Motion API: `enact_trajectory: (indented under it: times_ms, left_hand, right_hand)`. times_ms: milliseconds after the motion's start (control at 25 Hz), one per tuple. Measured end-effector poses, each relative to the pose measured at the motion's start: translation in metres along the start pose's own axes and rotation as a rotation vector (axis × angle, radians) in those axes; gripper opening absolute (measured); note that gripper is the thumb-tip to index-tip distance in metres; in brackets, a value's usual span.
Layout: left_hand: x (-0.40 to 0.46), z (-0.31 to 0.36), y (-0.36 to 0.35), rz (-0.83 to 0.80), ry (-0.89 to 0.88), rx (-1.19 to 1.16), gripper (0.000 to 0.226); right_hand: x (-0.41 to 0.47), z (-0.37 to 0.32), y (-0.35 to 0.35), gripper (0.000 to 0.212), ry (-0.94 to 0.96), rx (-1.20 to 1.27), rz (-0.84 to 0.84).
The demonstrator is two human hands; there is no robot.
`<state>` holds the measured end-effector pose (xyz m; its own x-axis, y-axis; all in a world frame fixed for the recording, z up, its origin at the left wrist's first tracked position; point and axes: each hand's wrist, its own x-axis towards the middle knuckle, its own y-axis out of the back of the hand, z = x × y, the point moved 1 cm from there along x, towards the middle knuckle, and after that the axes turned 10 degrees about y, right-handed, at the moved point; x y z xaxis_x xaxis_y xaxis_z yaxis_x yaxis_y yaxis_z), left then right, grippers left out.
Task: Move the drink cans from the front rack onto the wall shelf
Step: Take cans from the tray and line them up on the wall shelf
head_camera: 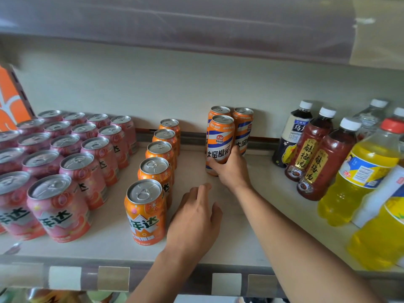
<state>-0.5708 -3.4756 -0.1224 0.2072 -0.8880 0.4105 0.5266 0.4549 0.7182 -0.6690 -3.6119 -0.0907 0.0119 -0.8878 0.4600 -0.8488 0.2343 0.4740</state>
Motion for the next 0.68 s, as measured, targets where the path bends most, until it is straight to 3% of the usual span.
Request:
enact_trajectory:
  times_ms: [360, 520, 680]
  left_hand:
    - [0.001, 0.002, 0.003, -0.074, -0.012, -0.005, 0.038]
    - [0.000, 0.010, 0.019, -0.030, -0.047, -0.034, 0.033]
    - [-0.038, 0.036, 0.042, 0.023, -0.117, -0.116, 0.032]
  right_hand:
    - [-0.023, -0.010, 0.030, 0.067, -0.143, 0.028, -0.175]
    - [-0.063, -0.024, 0.073, 0.058, -0.063, -0.122, -0.147]
    - [-0.129, -0.027, 0.098, 0.040, 0.102, -0.055, -0.012]
